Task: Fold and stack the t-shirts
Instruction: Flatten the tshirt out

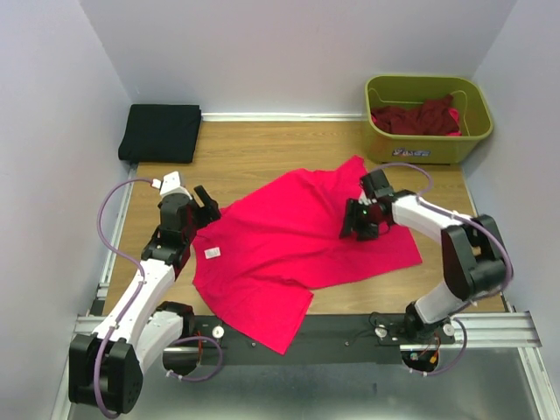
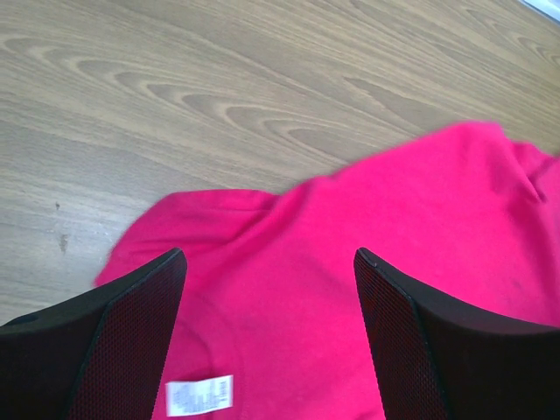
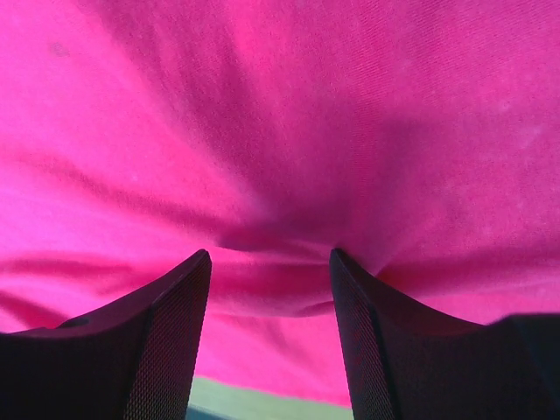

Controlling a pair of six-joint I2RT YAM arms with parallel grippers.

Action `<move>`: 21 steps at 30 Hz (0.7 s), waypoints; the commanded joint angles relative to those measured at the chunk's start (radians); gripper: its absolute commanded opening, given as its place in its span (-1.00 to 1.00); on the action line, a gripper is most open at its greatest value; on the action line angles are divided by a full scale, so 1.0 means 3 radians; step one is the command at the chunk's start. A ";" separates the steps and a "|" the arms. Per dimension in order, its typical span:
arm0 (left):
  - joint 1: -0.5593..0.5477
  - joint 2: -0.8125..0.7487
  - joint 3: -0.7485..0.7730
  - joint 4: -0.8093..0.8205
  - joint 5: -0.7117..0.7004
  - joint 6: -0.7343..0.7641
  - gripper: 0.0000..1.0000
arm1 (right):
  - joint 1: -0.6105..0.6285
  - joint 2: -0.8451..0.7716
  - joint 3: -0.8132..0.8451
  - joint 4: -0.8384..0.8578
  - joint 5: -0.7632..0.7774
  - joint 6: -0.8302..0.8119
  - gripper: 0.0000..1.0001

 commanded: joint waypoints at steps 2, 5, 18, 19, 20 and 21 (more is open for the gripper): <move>0.0022 0.0121 0.0080 -0.0057 -0.0141 -0.0003 0.70 | -0.0205 -0.0559 -0.0601 -0.0629 0.0006 0.0211 0.30; 0.0022 0.0233 0.0146 -0.0036 -0.0086 0.0053 0.70 | -0.0312 -0.0870 -0.0633 -0.0793 0.0123 0.0226 0.31; 0.0016 0.1521 0.0774 -0.0301 0.0268 0.0212 0.41 | -0.0323 -0.1138 -0.0152 -0.0907 0.0314 -0.0132 0.31; 0.0011 0.1618 0.0886 -0.0348 0.0247 0.0222 0.38 | -0.0318 -0.1133 -0.0157 -0.0886 0.0268 -0.0137 0.31; 0.0006 0.1776 0.0928 -0.0419 0.0222 0.0222 0.34 | -0.0318 -0.1133 -0.0177 -0.0855 0.0247 -0.0142 0.31; 0.0006 0.1839 0.1004 -0.0435 0.0166 0.0222 0.33 | -0.0313 -0.1133 -0.0182 -0.0835 0.0216 -0.0157 0.31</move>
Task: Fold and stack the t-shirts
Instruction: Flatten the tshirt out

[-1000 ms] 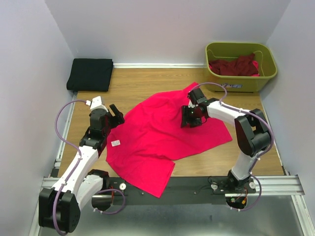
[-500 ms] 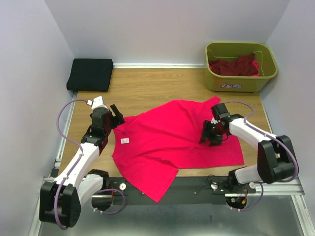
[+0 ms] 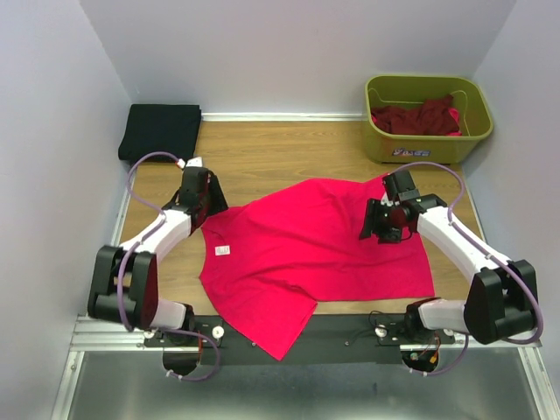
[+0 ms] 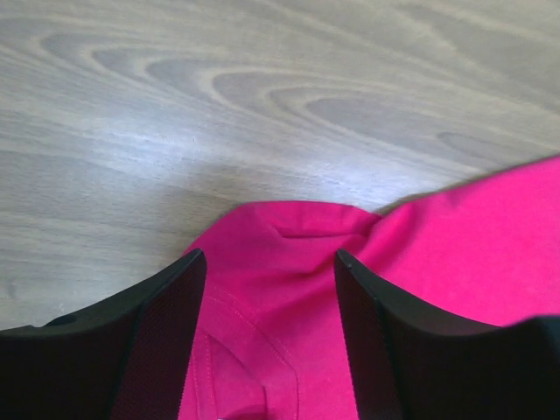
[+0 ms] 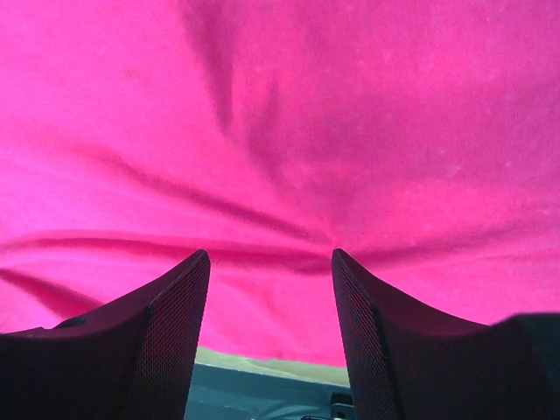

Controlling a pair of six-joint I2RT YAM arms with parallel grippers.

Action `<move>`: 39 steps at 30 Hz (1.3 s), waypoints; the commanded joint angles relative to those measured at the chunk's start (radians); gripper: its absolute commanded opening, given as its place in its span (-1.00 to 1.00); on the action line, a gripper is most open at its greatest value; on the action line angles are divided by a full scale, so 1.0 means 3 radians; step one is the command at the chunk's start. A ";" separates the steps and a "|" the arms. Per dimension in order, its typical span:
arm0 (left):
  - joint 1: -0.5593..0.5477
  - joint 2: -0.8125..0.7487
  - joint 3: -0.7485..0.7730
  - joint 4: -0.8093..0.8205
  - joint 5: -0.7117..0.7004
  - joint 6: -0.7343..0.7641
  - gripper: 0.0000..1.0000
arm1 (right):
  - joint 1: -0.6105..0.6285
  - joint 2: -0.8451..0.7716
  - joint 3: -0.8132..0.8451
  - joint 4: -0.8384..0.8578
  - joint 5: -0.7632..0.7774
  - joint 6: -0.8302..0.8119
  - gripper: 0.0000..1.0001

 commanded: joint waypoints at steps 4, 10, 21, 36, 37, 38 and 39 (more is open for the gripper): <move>-0.0023 0.0433 0.0300 -0.0286 -0.0082 0.0030 0.32 | -0.0005 -0.0011 0.0000 0.0127 -0.0213 -0.0102 0.31; -0.0110 0.0730 0.0417 -0.0337 -0.0066 0.0046 0.29 | -0.0005 0.0060 0.0031 0.0224 -0.0224 -0.0122 0.31; -0.0228 0.0817 0.0300 -0.0327 -0.0326 -0.0052 -0.60 | -0.0005 0.0306 0.0159 0.0352 -0.0239 -0.0153 0.32; -0.0095 0.1860 0.1848 -0.0297 -0.0925 0.0311 -1.00 | -0.0010 0.0413 0.0031 0.0510 0.0078 -0.0117 0.33; -0.0085 0.1916 0.2082 -0.0296 -0.0966 0.0317 -0.99 | -0.0010 0.0434 0.0046 0.0526 0.0103 -0.0112 0.33; -0.0069 0.2003 0.2196 -0.0317 -0.0982 0.0312 -0.83 | -0.0005 0.0444 0.0092 0.0531 0.0149 -0.0107 0.33; -0.0069 0.2024 0.2298 -0.0347 -0.0966 0.0306 -0.71 | -0.0005 0.0459 0.0123 0.0526 0.0165 -0.0112 0.33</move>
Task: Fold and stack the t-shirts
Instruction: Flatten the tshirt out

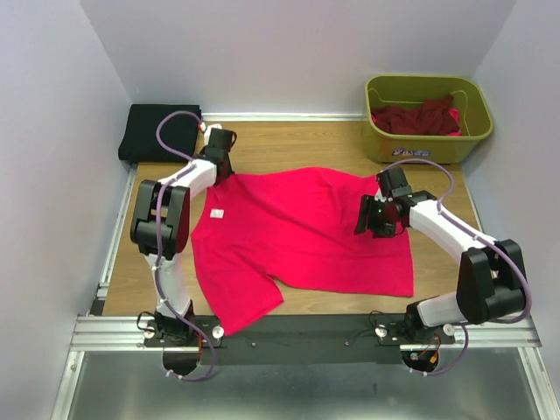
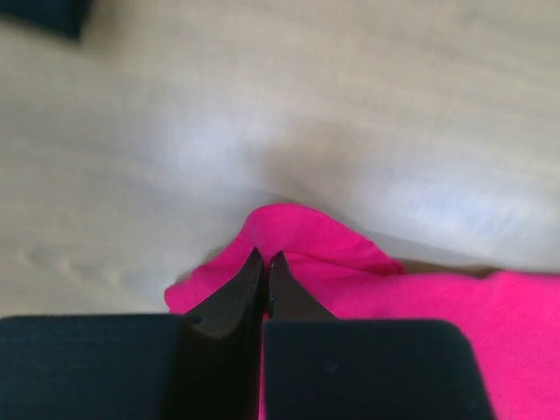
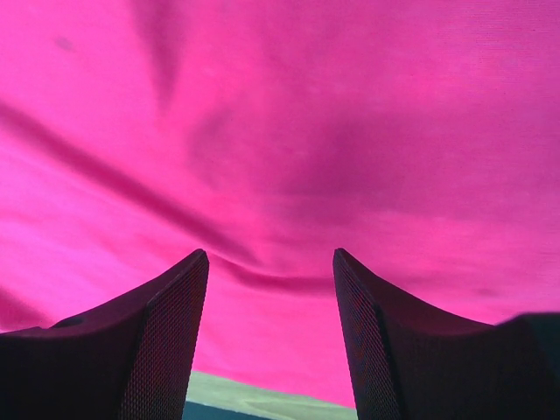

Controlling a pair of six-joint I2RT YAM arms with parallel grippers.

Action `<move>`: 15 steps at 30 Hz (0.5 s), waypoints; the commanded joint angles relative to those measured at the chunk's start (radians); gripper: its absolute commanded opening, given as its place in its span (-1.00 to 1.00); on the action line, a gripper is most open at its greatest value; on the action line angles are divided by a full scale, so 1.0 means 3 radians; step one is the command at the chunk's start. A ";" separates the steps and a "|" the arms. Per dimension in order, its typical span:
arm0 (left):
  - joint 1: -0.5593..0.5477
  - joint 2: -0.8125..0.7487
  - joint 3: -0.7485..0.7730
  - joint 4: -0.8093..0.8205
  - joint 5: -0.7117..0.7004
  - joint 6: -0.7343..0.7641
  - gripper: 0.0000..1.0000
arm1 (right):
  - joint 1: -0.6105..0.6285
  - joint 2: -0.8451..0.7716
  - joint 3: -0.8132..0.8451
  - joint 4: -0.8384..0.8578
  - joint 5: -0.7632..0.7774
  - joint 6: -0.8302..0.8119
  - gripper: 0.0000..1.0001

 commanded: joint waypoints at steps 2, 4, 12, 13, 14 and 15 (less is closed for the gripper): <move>0.0049 0.0047 0.0588 -0.0007 -0.0229 0.0058 -0.28 | -0.0010 0.0074 0.0149 0.0083 0.0202 -0.0024 0.33; 0.0049 -0.0111 0.0477 -0.0002 -0.0198 0.0007 0.07 | -0.0010 0.0054 0.0144 0.0078 0.0121 -0.0034 0.33; -0.0038 -0.1604 -0.0847 -0.0104 0.0067 -0.0253 0.25 | -0.0010 -0.0207 -0.0214 0.0027 0.0140 0.0155 0.30; -0.0083 -0.1722 -0.1126 -0.0125 0.0174 -0.0294 0.25 | -0.0010 -0.0222 -0.0295 0.0012 0.0146 0.0195 0.30; -0.0109 -0.1930 -0.1261 -0.0150 0.0226 -0.0370 0.25 | -0.0010 -0.0233 -0.0321 0.0002 0.0181 0.0216 0.29; -0.0130 -0.2019 -0.1389 -0.0160 0.0282 -0.0422 0.25 | -0.0010 -0.0238 -0.0347 0.0002 0.0207 0.0242 0.28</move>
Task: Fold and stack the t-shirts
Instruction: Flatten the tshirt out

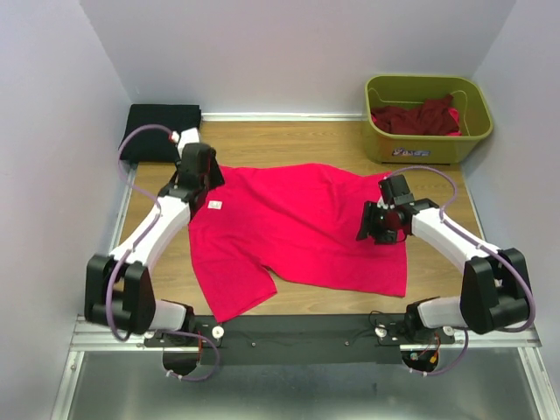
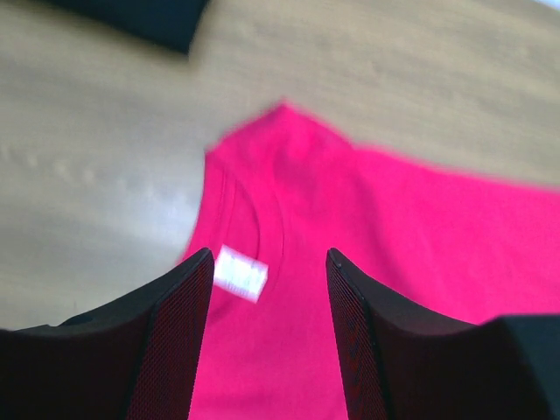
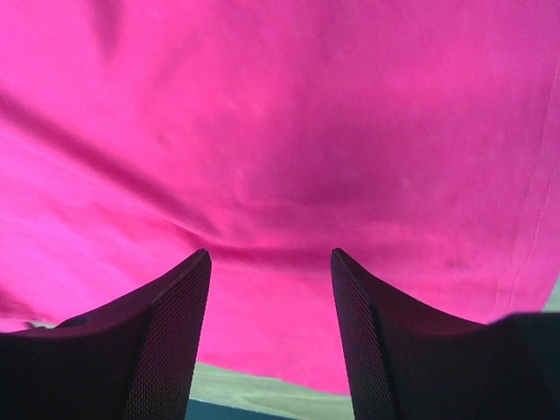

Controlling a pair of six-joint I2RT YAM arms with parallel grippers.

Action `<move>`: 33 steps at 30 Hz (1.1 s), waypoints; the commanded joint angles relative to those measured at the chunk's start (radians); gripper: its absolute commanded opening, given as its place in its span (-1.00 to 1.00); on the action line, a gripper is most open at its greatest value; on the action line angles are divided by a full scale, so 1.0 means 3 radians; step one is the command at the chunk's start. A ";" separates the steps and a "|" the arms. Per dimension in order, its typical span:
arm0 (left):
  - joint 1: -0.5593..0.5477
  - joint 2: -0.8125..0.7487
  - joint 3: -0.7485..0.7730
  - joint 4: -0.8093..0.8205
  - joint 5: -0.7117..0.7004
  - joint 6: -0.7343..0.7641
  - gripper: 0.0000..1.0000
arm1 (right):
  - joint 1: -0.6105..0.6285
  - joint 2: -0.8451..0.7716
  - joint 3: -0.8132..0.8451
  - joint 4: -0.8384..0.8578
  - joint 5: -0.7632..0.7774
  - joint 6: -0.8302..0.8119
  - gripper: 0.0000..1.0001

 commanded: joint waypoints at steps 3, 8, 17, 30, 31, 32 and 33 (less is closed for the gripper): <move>-0.0213 -0.0611 -0.1001 -0.0135 0.0422 -0.0441 0.24 | -0.0010 -0.0025 -0.0193 -0.0057 0.0289 0.0241 0.23; -0.0305 -0.0500 -0.1304 0.0064 0.0560 -0.0560 0.24 | -0.0020 0.0291 -0.0107 0.0101 0.0550 0.0302 0.19; -0.0305 0.0287 -0.1029 0.0417 0.0540 -0.0520 0.23 | -0.0275 0.1048 0.0389 0.0485 0.0719 0.0348 0.20; -0.0147 0.1178 0.0296 0.0270 0.0300 -0.0207 0.23 | -0.0465 0.1555 0.1361 0.0613 0.0898 0.0098 0.31; -0.0141 0.1102 0.0347 0.0178 0.0269 -0.0202 0.23 | -0.0470 0.1459 0.1391 0.0598 0.0852 0.0047 0.36; -0.0141 0.1036 0.0353 0.0177 0.0248 -0.0212 0.23 | -0.0470 0.1387 0.1382 0.0598 0.0826 0.0021 0.39; -0.0141 0.0964 0.0333 0.0076 0.0238 -0.0233 0.23 | -0.0470 0.1305 0.1316 0.0582 0.0801 0.0006 0.41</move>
